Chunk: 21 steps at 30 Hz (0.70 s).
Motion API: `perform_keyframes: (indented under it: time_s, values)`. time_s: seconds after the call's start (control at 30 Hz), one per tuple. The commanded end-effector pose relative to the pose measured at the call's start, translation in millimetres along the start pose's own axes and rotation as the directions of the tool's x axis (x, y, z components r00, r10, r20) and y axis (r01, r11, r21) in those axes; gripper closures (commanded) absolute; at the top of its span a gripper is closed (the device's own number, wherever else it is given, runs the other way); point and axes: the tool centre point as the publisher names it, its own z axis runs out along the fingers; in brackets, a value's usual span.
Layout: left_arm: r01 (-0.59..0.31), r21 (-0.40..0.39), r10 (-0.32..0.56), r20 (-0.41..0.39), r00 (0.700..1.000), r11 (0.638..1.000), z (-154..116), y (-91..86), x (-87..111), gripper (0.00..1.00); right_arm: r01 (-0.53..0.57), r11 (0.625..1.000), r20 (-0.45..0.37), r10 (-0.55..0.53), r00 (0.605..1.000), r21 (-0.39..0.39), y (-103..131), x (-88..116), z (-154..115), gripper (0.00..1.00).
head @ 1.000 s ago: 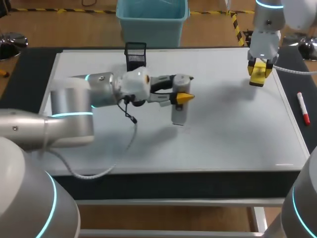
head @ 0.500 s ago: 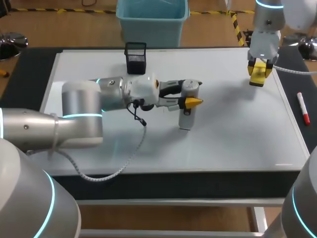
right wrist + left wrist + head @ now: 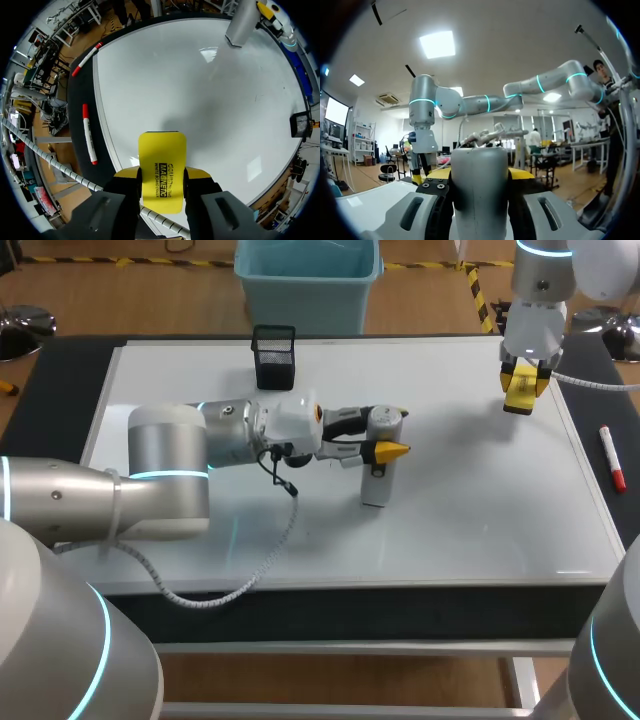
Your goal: Pick up the inspection probe, press it on each red-marked spot on the whiteboard one by one, put down the probe, pick up the eraser, and wipe off all the red marks.
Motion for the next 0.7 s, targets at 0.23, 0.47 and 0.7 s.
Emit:
perform_keyframes:
  time_s: [0.23, 0.47, 0.7]
  values:
    - [0.004, -0.005, -0.004, -0.005, 1.000, 1.000, 1.8, 7.4, -6.1, 1.00, 0.002, 1.000, -0.003, -0.002, 1.000, 0.001, -0.9, 0.5, -1.1, 1.00]
    - [0.011, -0.007, -0.011, -0.003, 1.000, 1.000, 0.9, 10.1, -7.1, 1.00, 0.002, 1.000, -0.003, -0.002, 1.000, 0.001, -0.9, 0.5, -1.1, 1.00]
    - [0.010, -0.019, -0.010, -0.002, 1.000, 1.000, -0.9, 10.7, -6.2, 1.00, 0.002, 1.000, -0.003, -0.002, 1.000, 0.001, -0.9, 0.5, -1.1, 1.00]
